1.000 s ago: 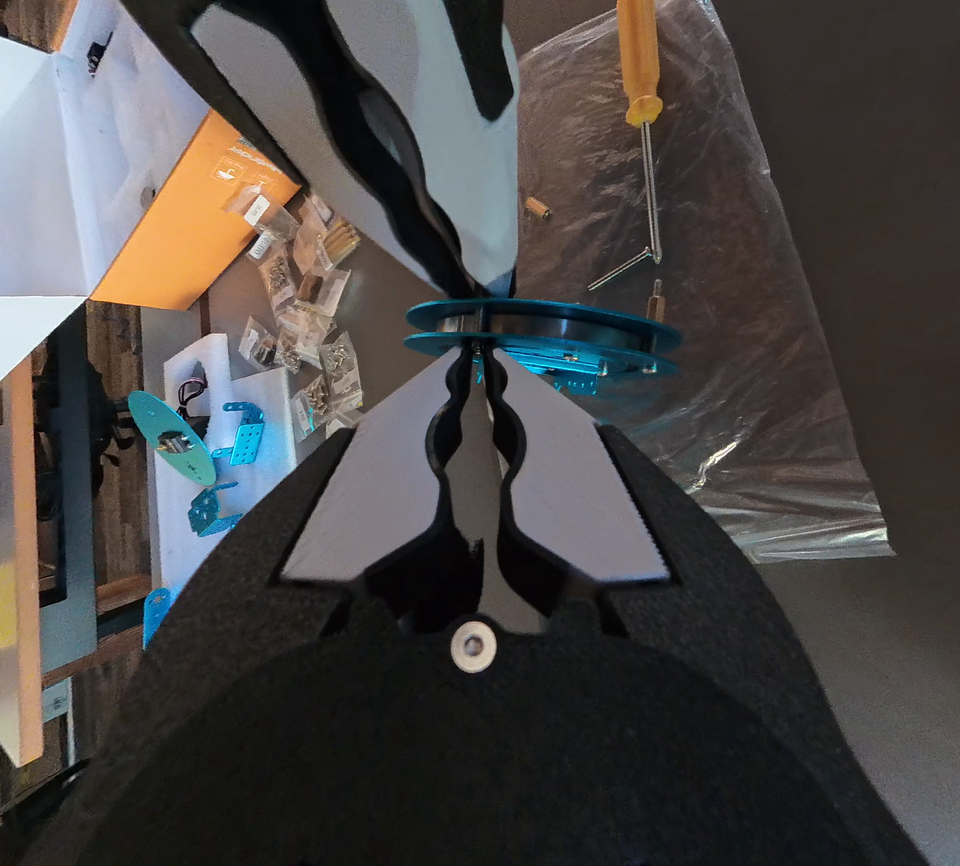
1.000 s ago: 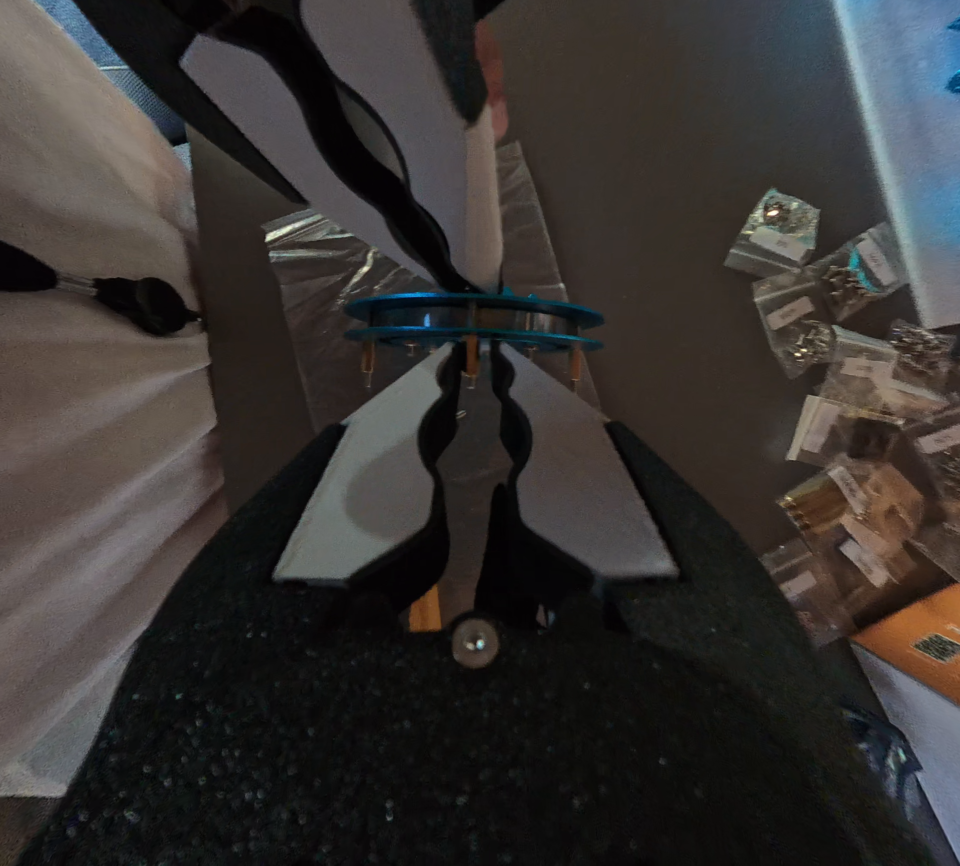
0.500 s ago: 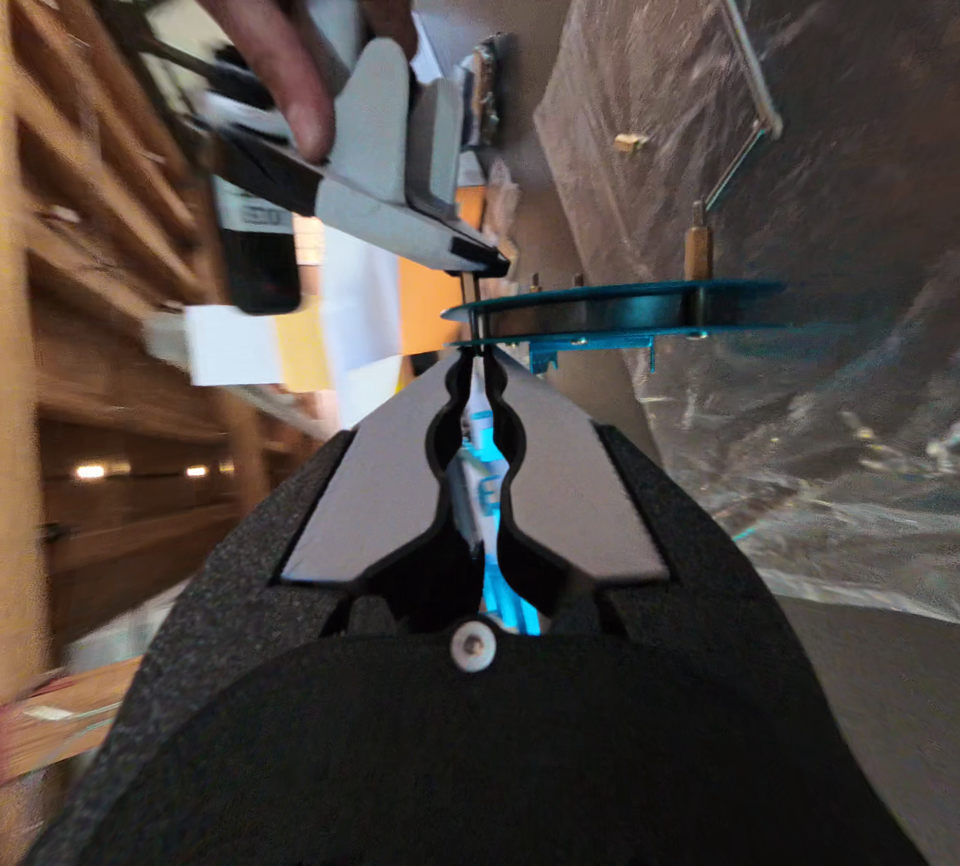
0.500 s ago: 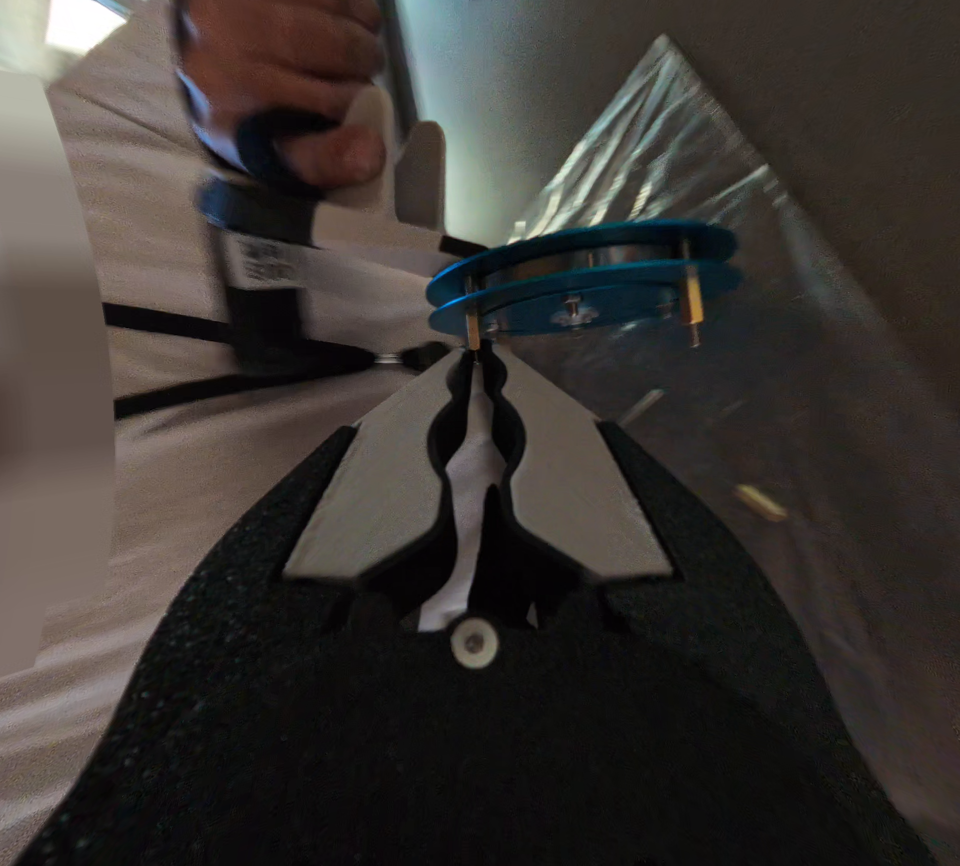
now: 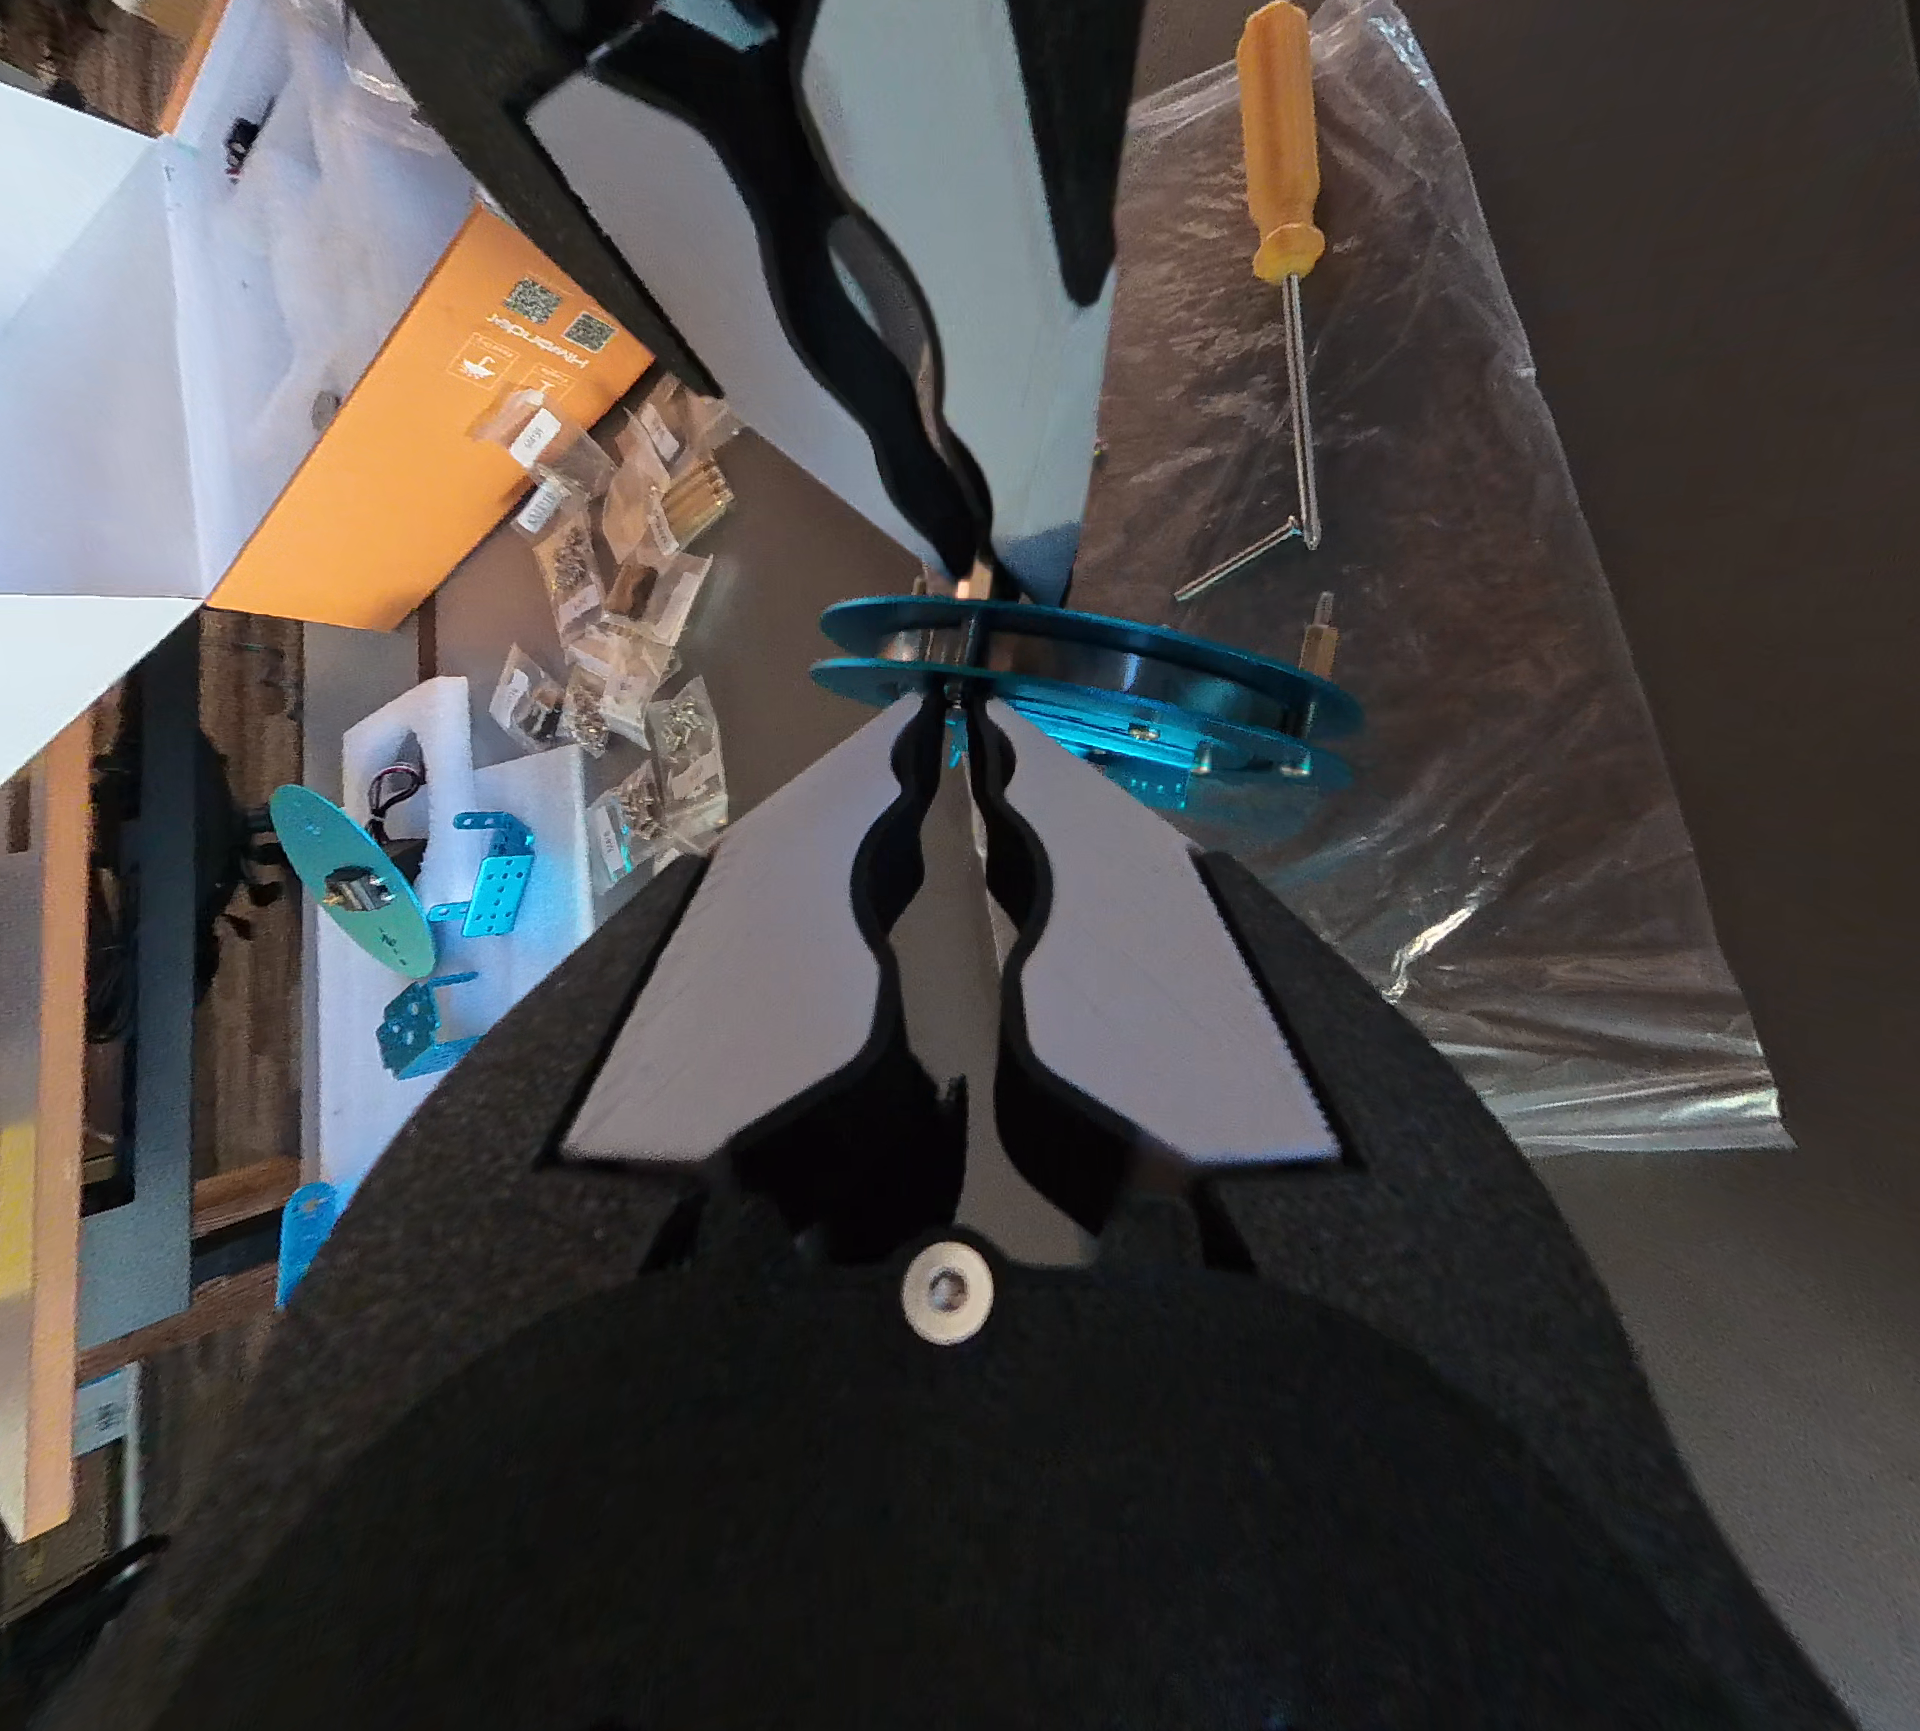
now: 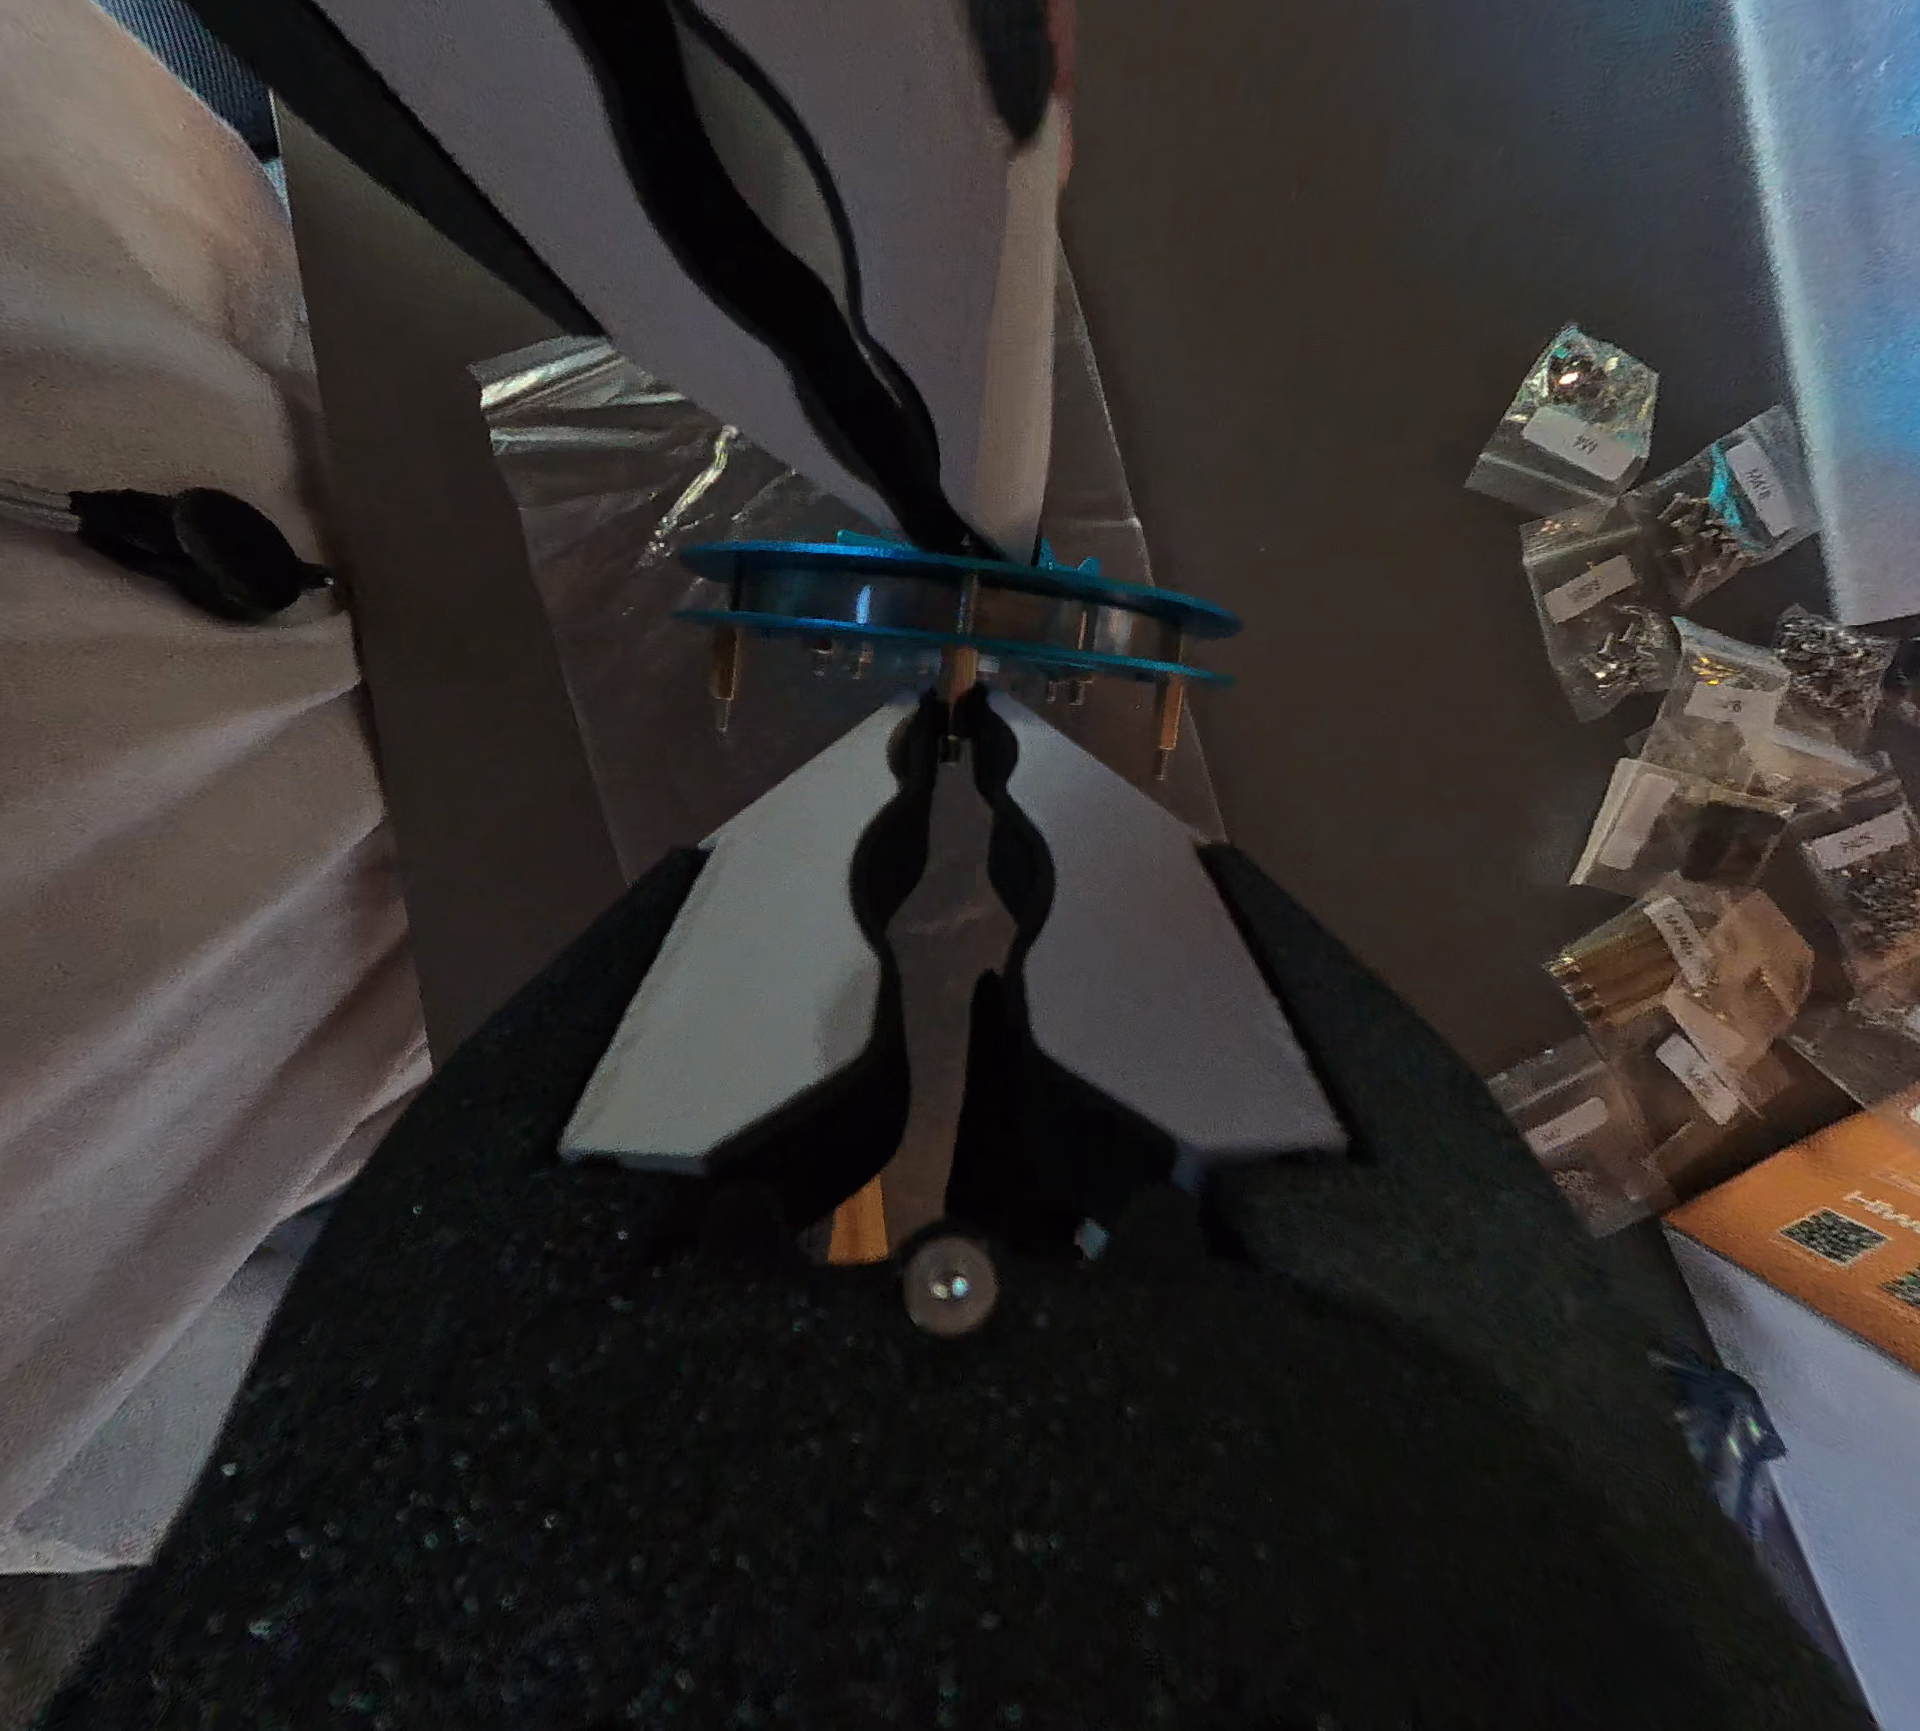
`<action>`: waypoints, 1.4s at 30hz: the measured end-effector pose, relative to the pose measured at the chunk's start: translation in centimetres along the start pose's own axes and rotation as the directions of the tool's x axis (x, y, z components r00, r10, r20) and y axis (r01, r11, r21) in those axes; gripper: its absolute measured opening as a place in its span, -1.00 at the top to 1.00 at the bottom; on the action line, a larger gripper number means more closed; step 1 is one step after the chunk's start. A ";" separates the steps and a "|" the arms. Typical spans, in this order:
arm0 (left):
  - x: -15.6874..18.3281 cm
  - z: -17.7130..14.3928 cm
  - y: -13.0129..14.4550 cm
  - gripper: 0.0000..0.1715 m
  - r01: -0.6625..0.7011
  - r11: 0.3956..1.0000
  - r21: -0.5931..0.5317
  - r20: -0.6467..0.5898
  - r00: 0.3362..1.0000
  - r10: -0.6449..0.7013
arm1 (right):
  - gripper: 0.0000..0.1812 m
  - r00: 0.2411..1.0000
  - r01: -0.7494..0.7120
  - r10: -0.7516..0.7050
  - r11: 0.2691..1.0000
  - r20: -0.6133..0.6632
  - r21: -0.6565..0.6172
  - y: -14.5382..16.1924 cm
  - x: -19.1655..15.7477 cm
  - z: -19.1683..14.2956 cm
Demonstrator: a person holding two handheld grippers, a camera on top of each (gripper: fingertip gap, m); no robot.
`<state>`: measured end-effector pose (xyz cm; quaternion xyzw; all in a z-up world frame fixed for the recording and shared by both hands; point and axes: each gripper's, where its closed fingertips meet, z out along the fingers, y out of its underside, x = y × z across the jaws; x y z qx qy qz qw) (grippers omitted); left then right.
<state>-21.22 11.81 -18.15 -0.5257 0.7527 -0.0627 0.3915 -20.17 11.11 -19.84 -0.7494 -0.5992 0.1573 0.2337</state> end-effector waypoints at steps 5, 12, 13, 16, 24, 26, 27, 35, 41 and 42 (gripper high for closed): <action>-0.3 0.0 -0.2 0.97 -0.411 0.909 -0.078 0.320 0.853 0.413 | 0.98 0.574 -0.597 0.503 0.797 0.646 -0.089 -1.0 -1.8 -1.0; -0.2 0.1 -0.5 0.96 -0.386 0.922 -0.041 0.308 0.872 0.379 | 0.96 0.654 -0.528 0.427 0.849 0.625 -0.027 -0.7 -1.8 -1.0; -0.1 0.1 -0.5 0.96 -0.346 0.938 -0.023 0.263 0.903 0.339 | 0.95 0.794 -0.414 0.345 0.910 0.500 0.031 -0.5 -1.4 -0.9; 0.2 0.2 -0.6 0.96 -0.194 0.980 0.036 0.087 0.978 0.191 | 0.94 0.980 -0.086 0.076 0.995 0.186 0.046 -0.1 -0.8 -0.7; -0.3 0.5 -1.2 0.97 -0.575 0.806 -0.138 0.366 0.727 0.581 | 0.98 0.770 -0.446 0.428 0.892 0.473 -0.080 0.1 -1.7 -1.2; -0.3 0.4 -1.4 0.98 -0.618 0.762 -0.195 0.425 0.647 0.633 | 0.97 0.300 -0.691 0.557 0.687 0.774 -0.226 -0.6 -2.6 -1.9; -0.3 0.4 -1.4 0.98 -0.609 0.770 -0.191 0.422 0.657 0.624 | 0.97 0.101 -0.741 0.528 0.606 0.843 -0.291 -0.9 -2.6 -2.2; 0.2 0.7 -1.4 0.96 -0.279 0.960 0.028 0.063 0.959 0.277 | 0.91 0.892 -0.304 0.253 0.949 0.375 0.083 0.3 -1.4 -1.4; -0.6 1.2 -1.3 0.97 -0.450 0.893 -0.022 0.179 0.877 0.446 | 0.97 0.862 -0.390 0.368 0.921 0.348 -0.008 0.5 -0.6 -1.3; -0.8 1.2 -1.5 0.97 -0.563 0.821 -0.090 0.284 0.776 0.563 | 0.98 0.675 -0.573 0.517 0.817 0.527 -0.068 0.2 -1.3 -1.6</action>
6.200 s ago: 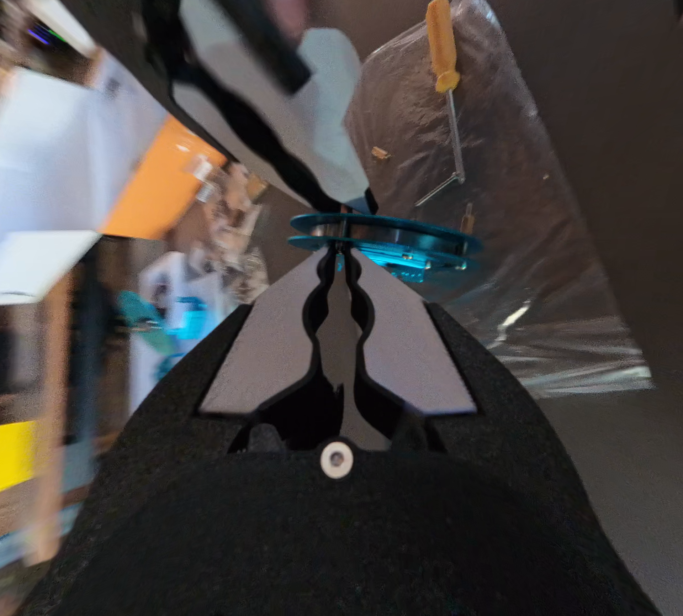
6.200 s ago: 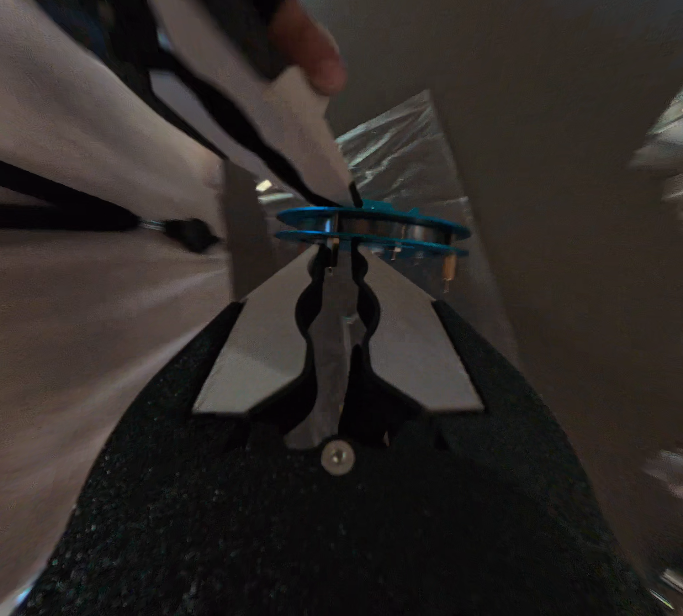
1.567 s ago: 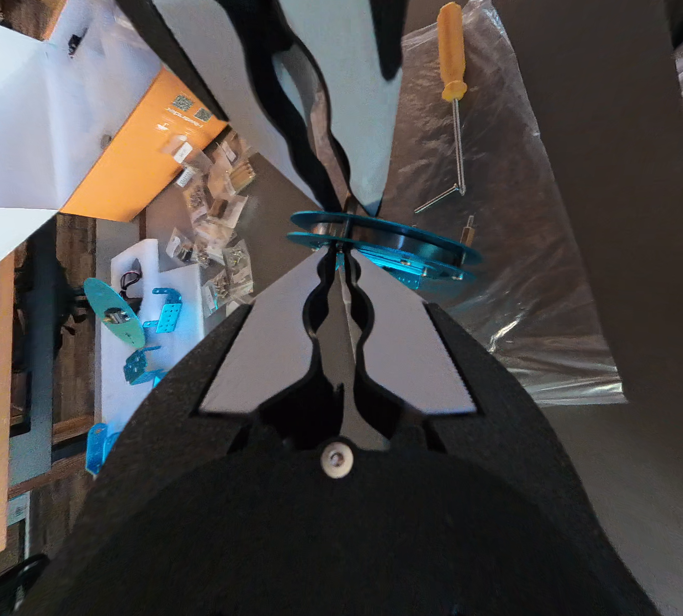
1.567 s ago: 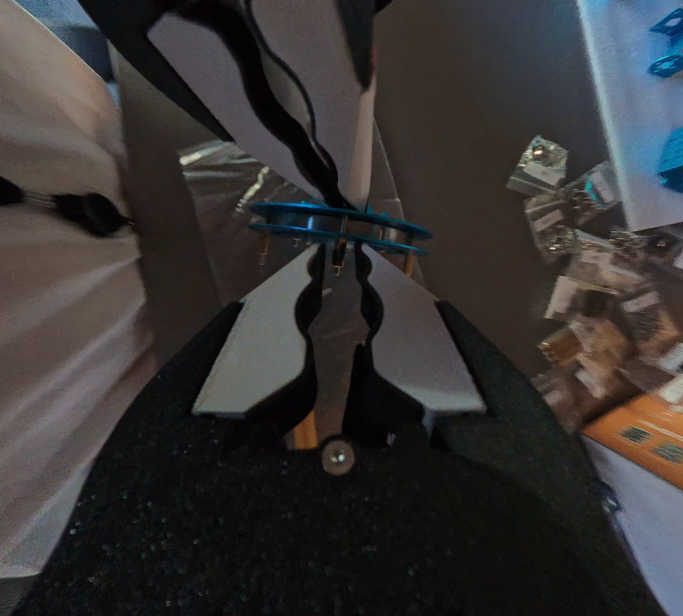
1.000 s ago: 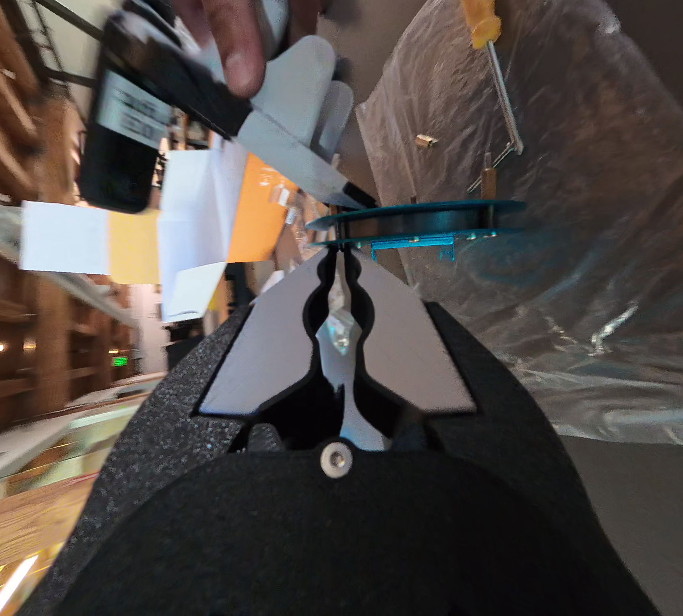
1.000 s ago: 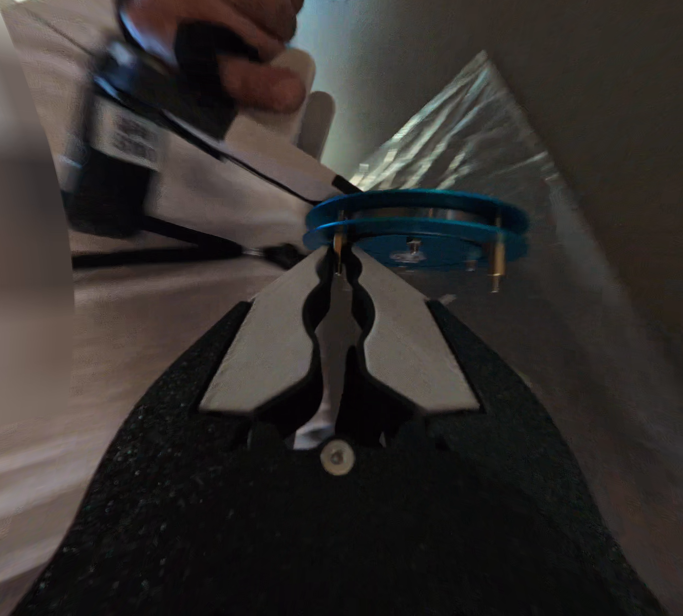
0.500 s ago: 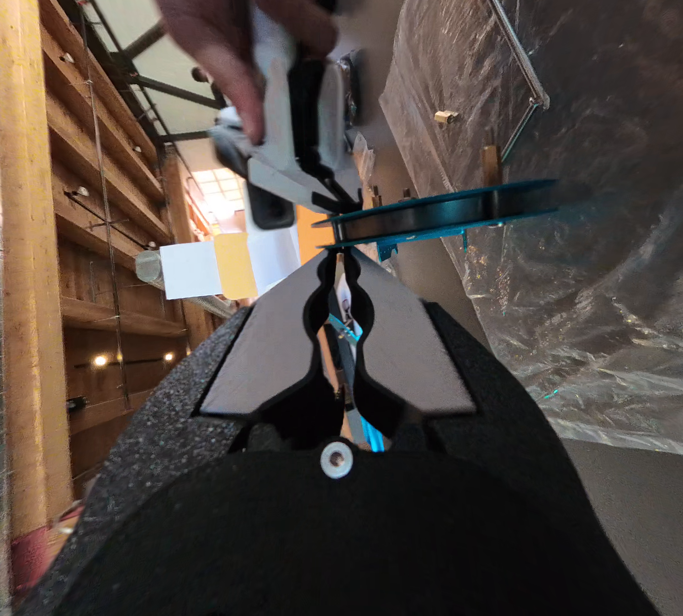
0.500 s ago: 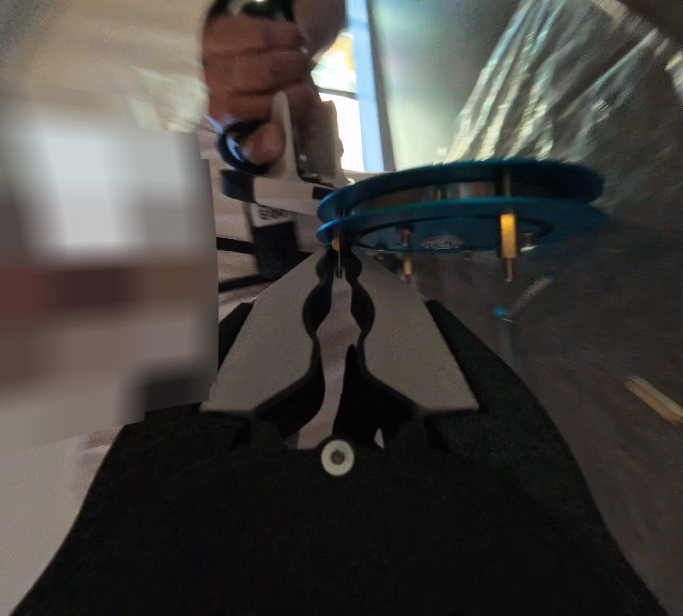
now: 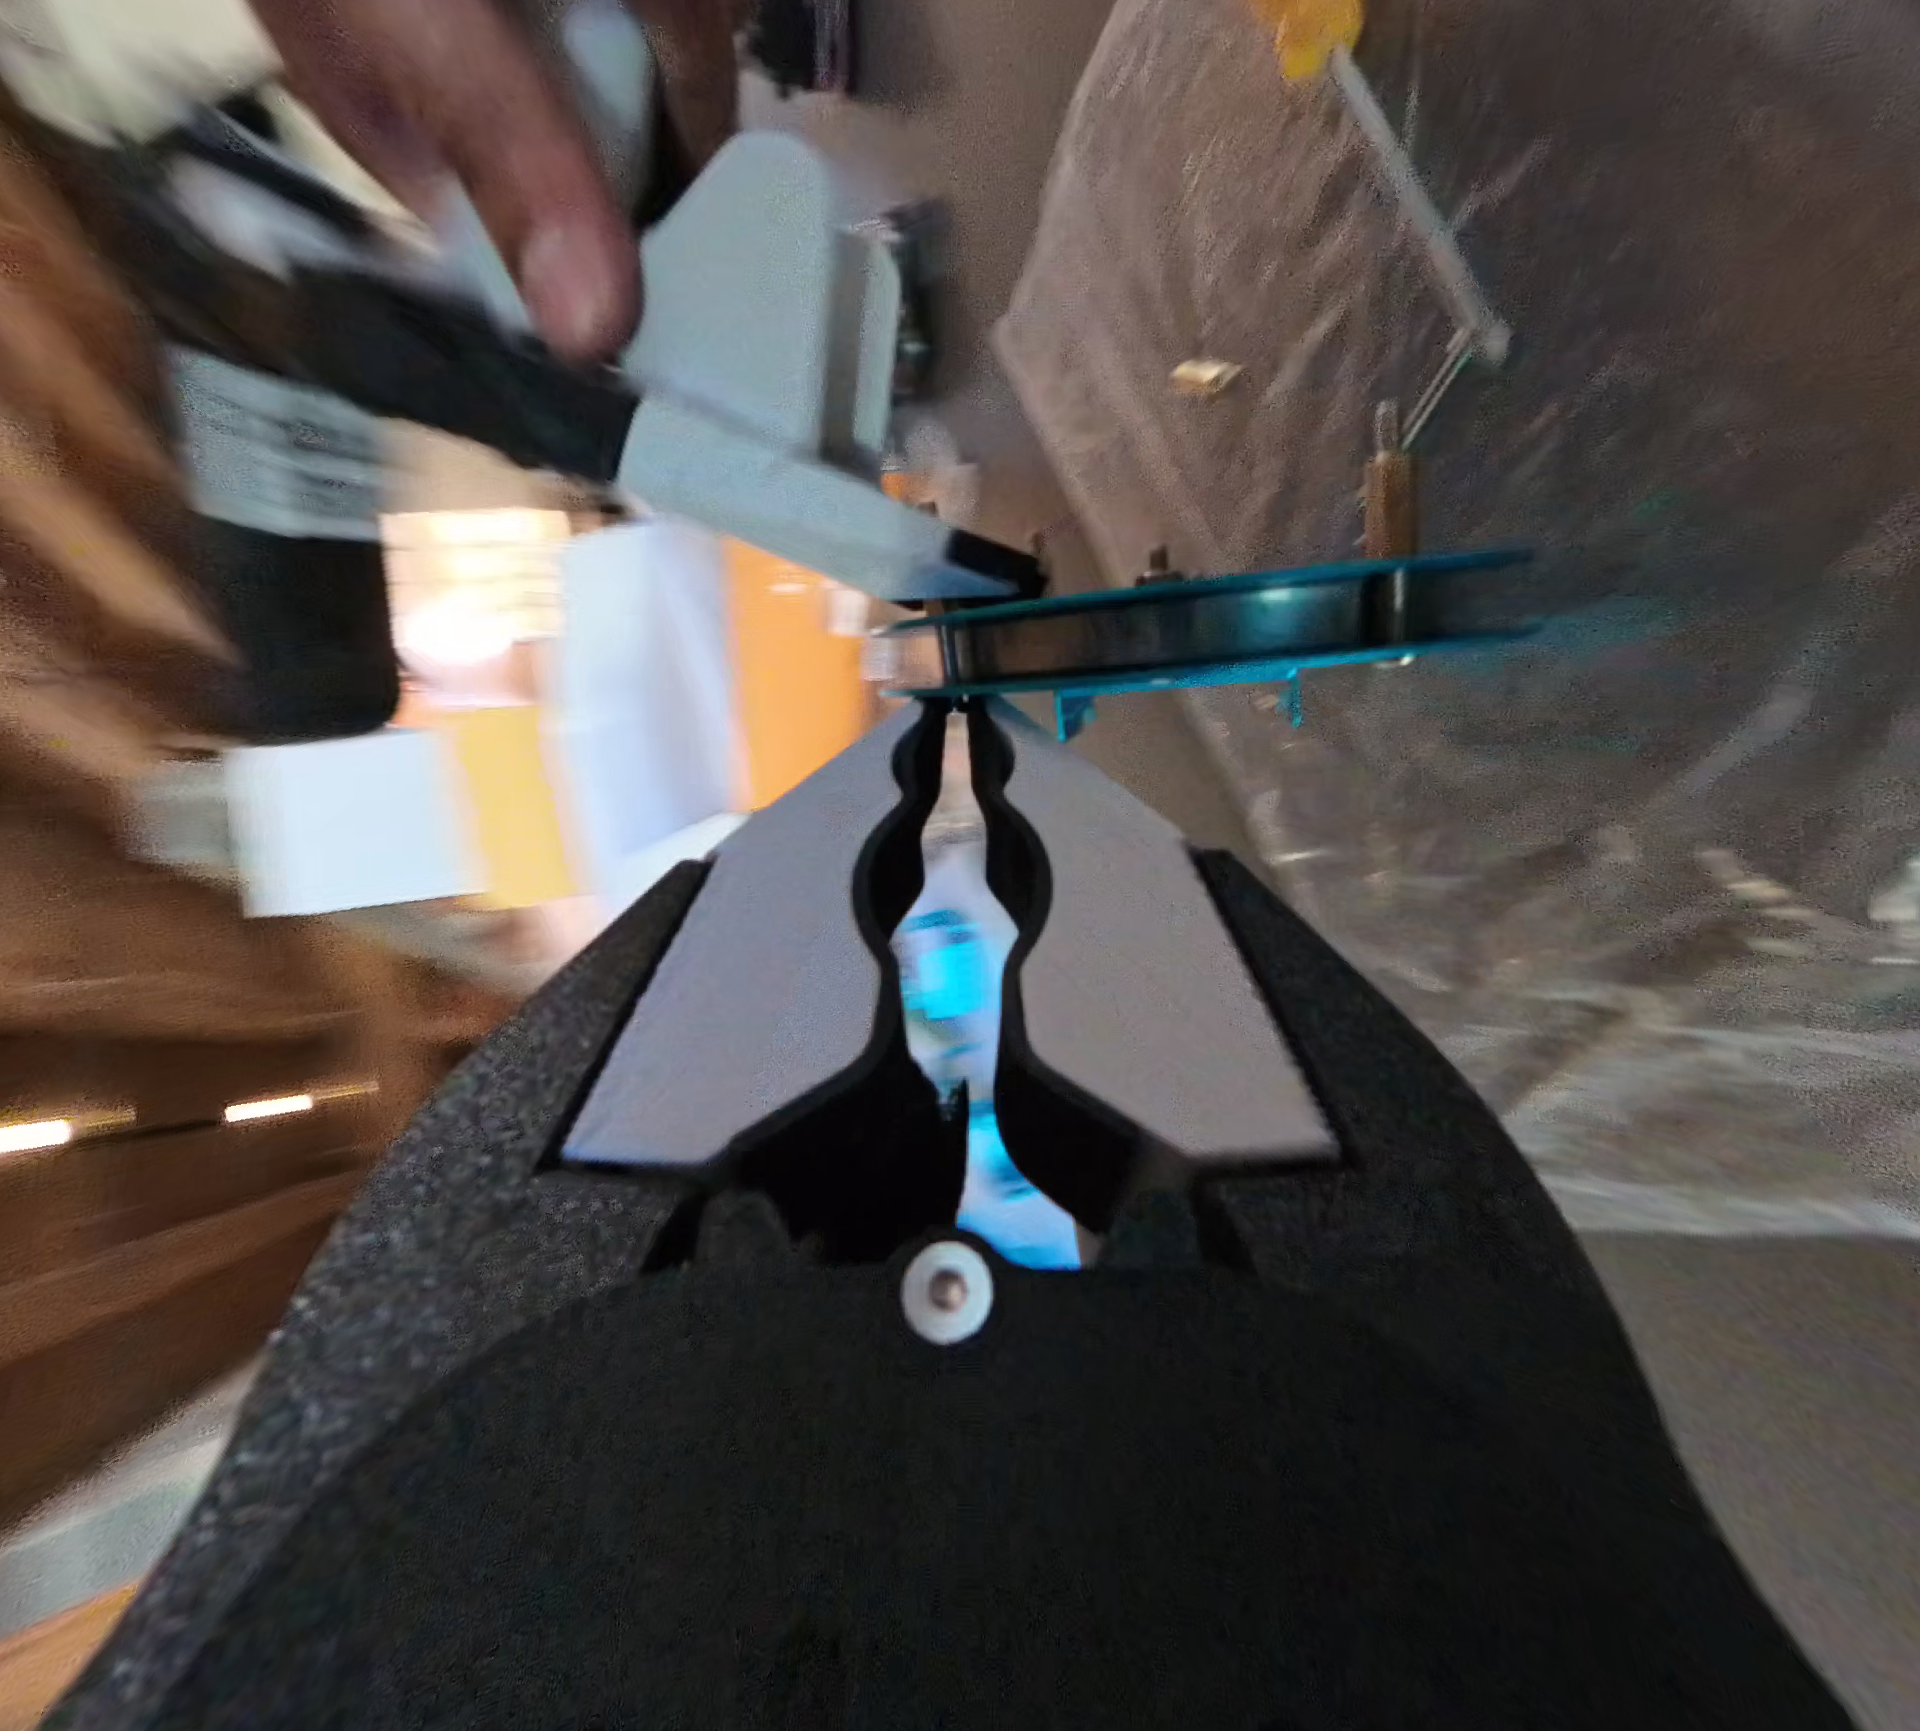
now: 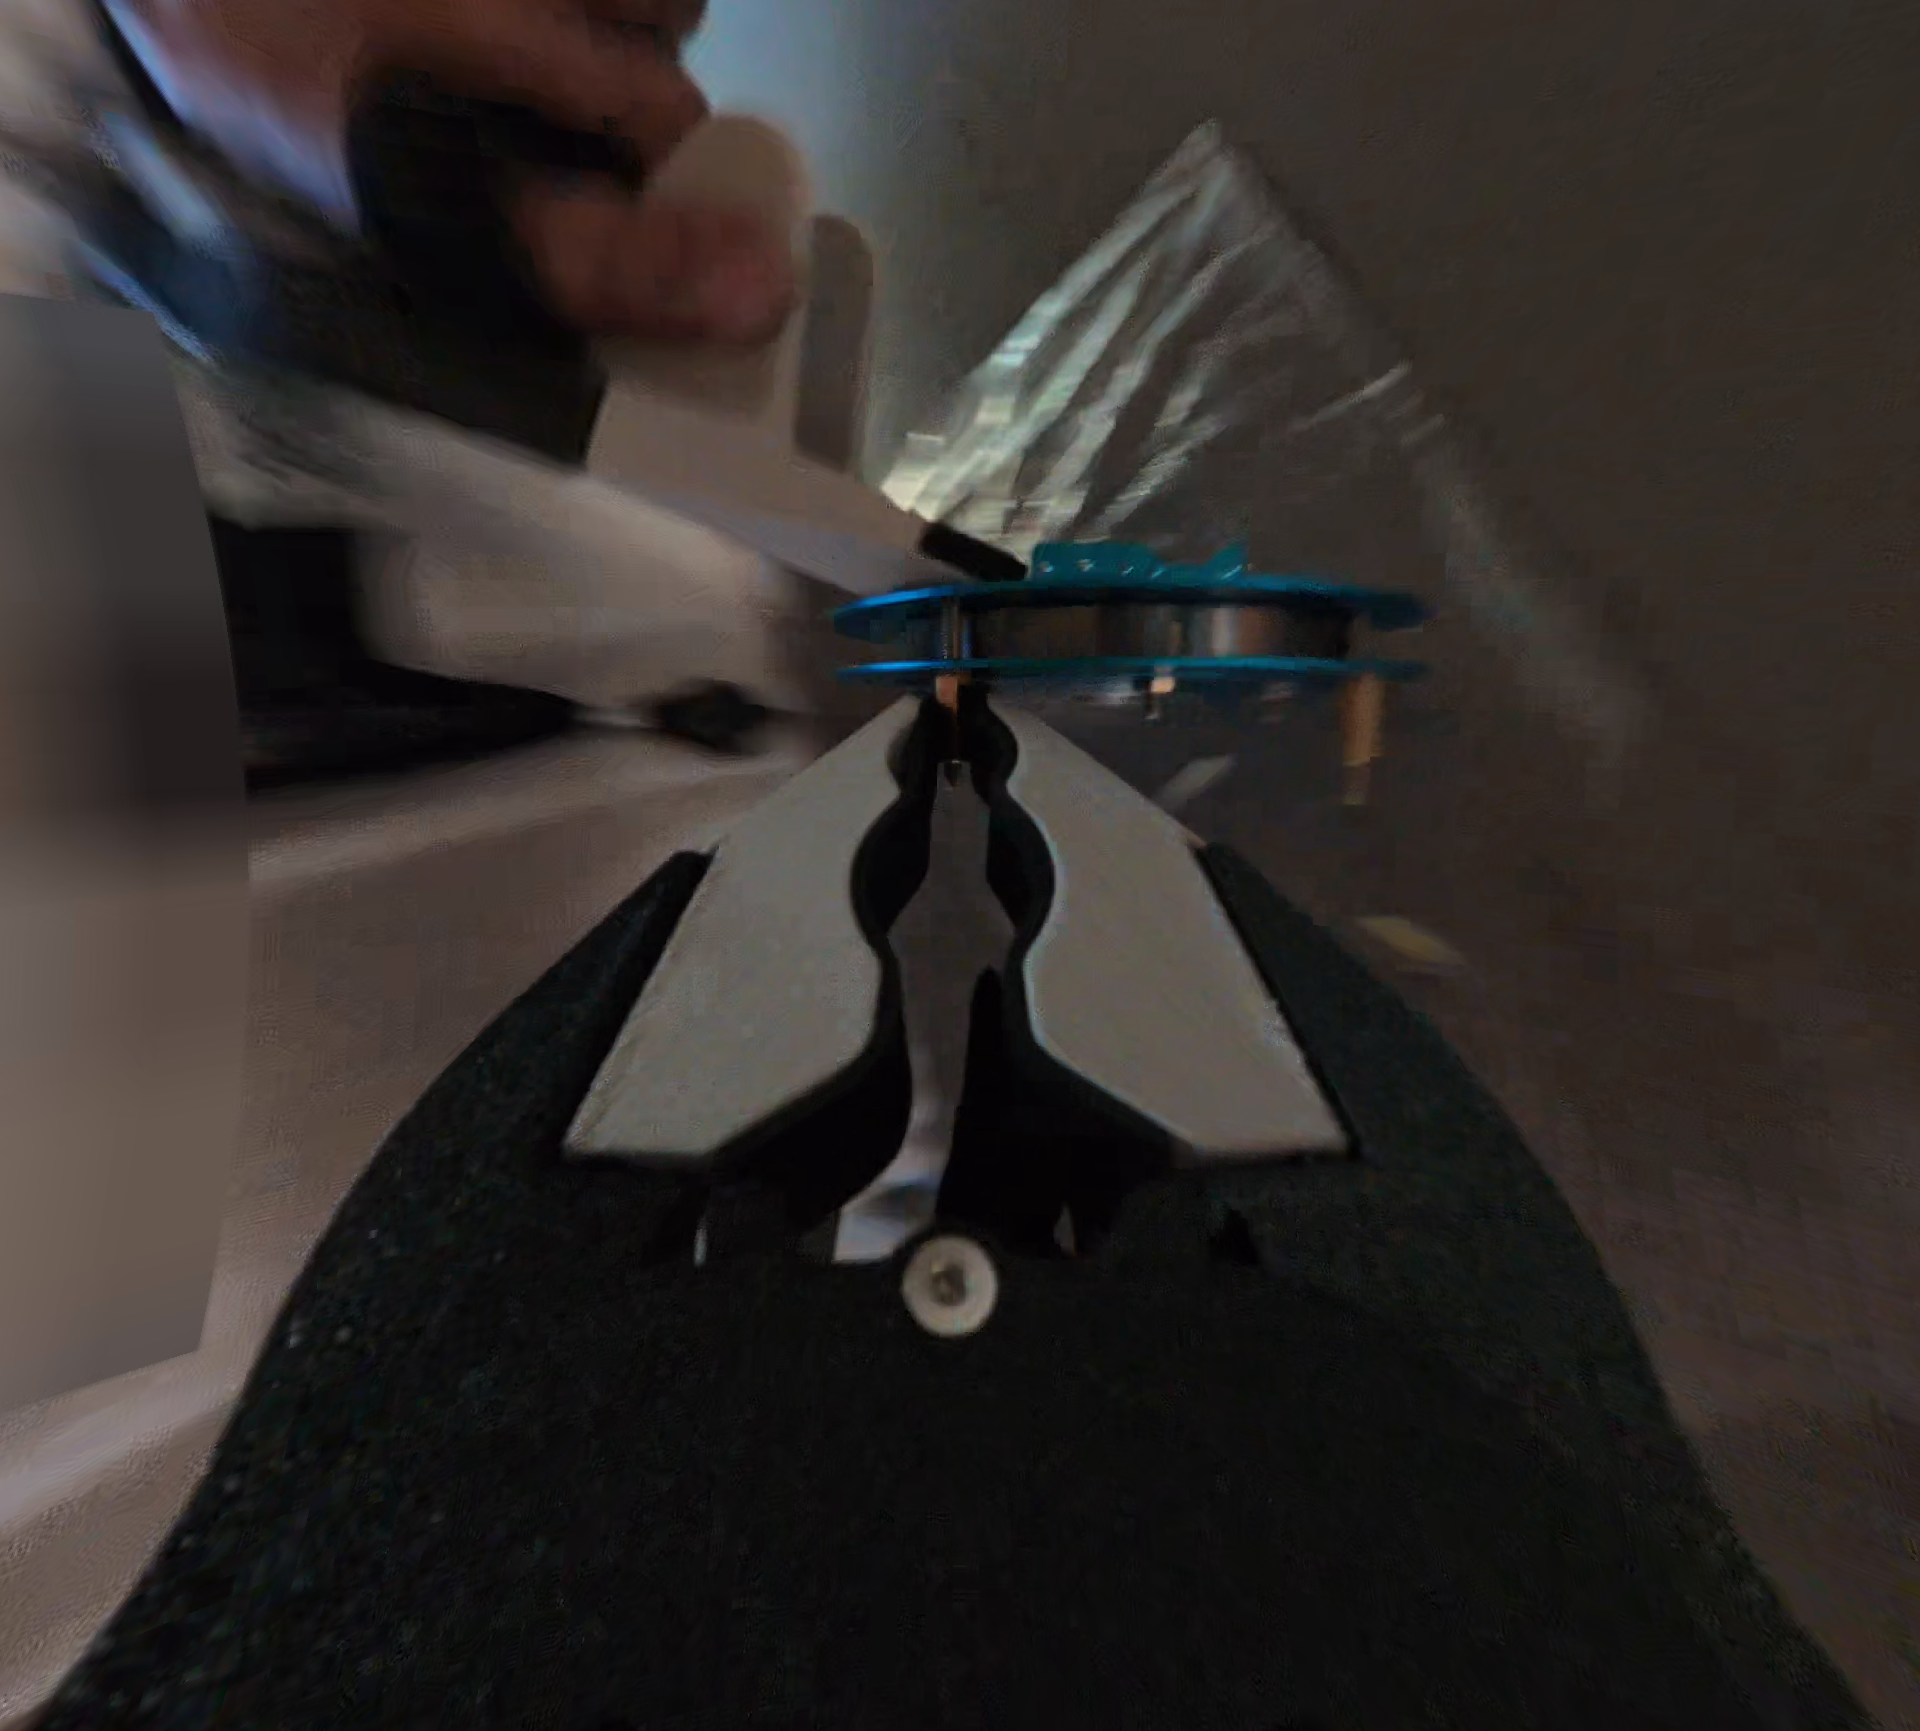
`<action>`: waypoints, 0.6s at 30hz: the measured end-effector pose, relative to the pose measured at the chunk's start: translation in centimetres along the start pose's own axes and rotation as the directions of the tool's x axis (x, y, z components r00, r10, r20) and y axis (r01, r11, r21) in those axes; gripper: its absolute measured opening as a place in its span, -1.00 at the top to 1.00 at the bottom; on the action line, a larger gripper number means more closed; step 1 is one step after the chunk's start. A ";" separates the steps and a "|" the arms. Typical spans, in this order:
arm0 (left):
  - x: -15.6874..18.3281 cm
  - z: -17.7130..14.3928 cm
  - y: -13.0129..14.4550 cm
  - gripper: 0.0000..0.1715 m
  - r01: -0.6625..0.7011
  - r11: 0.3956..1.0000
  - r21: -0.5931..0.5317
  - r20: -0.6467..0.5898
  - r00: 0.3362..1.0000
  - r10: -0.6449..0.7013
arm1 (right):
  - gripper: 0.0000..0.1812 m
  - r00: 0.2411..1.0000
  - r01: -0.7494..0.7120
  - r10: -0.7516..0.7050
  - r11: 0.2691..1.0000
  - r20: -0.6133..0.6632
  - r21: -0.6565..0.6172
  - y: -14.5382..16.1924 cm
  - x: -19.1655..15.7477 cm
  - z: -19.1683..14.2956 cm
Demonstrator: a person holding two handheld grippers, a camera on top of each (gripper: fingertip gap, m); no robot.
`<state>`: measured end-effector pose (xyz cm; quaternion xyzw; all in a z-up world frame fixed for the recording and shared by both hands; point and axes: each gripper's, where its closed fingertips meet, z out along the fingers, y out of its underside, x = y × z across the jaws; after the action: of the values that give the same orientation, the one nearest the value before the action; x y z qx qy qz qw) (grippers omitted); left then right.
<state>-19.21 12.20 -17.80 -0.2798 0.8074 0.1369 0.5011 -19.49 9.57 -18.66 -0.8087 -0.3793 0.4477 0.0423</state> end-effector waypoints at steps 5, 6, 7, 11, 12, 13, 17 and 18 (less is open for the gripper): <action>0.0 -0.4 -0.5 0.97 -0.073 0.996 -0.042 0.122 0.989 0.078 | 0.97 0.740 -0.397 0.340 0.917 0.580 -0.031 0.2 -1.8 0.0; 0.1 -0.4 -0.4 0.96 -0.002 1.000 -0.018 0.069 0.998 0.003 | 0.97 0.830 -0.309 0.260 0.951 0.493 0.019 0.2 -1.5 0.0; 0.1 -0.3 -0.3 0.96 0.085 0.996 0.002 0.002 0.996 -0.085 | 0.96 0.923 -0.181 0.148 0.981 0.354 0.063 0.1 -1.0 0.0; 0.5 -0.1 -0.2 0.96 0.400 0.916 0.006 -0.316 0.870 -0.378 | 0.80 0.934 0.271 -0.264 0.963 -0.242 -0.004 -0.2 1.0 -0.5; 0.5 -0.1 -0.2 0.96 0.455 0.890 -0.001 -0.381 0.823 -0.421 | 0.83 0.885 0.336 -0.336 0.940 -0.322 -0.058 -0.1 1.2 -0.4; 0.6 0.0 -0.2 0.96 0.502 0.865 -0.011 -0.442 0.773 -0.455 | 0.86 0.825 0.397 -0.409 0.911 -0.391 -0.116 -0.2 1.4 -0.4; 0.8 -0.1 0.2 0.96 0.515 0.856 -0.042 -0.567 0.693 -0.445 | 0.96 0.732 0.456 -0.483 0.871 -0.481 -0.181 -0.6 1.5 -0.3; 0.9 -0.3 0.1 0.96 0.454 0.891 -0.010 -0.543 0.746 -0.386 | 0.96 0.824 0.385 -0.399 0.915 -0.402 -0.117 -0.5 1.1 -0.1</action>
<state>-19.77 11.80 -18.48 -0.4498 0.8365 -0.1121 0.2920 -19.32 10.67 -19.20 -0.7907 -0.5261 0.2401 0.2008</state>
